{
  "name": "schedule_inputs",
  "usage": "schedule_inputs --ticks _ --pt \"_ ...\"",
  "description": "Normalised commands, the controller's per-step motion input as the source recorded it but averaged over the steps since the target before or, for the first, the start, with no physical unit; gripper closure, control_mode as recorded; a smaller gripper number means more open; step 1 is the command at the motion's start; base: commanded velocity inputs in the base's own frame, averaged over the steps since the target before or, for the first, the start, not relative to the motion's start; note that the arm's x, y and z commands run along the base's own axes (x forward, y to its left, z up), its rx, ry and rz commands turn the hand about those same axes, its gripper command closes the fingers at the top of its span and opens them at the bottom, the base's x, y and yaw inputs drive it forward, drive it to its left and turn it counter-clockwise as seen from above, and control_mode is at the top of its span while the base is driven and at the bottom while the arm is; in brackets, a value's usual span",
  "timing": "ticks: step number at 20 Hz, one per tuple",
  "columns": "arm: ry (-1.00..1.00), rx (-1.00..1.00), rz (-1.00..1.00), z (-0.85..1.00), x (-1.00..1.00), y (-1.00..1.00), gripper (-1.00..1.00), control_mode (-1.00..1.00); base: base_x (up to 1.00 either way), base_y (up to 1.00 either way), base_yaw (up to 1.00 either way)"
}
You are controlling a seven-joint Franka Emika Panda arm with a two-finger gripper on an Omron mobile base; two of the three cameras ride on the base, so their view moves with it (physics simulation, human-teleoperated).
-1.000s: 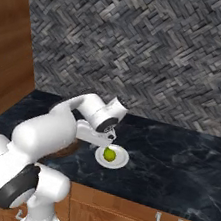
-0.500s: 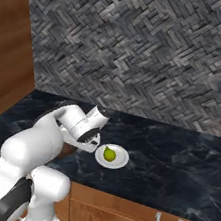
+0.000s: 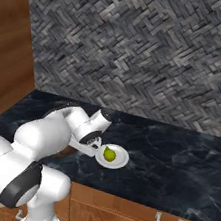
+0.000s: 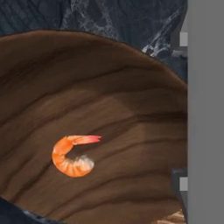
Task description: Remove the pear from the bowl and place it on the small plate. Then place the bowl with only the shrimp in the microwave, close the door, and press the start button to microwave the shrimp.
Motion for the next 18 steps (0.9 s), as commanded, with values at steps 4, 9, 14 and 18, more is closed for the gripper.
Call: schedule_inputs --ticks 4,9,14,18 --pt "0.08 0.03 -0.03 -0.19 0.29 0.00 -1.00 -1.00 0.00 0.00 0.00" --pt "0.06 0.01 -0.03 -0.24 0.23 0.00 -1.00 -1.00 0.00 0.00 0.00" --pt "0.04 0.03 -0.03 -0.22 0.17 0.16 -1.00 -1.00 0.00 0.00 0.00" --pt "0.06 0.00 -0.04 -0.23 0.13 0.33 1.00 -1.00 0.00 0.00 0.00"
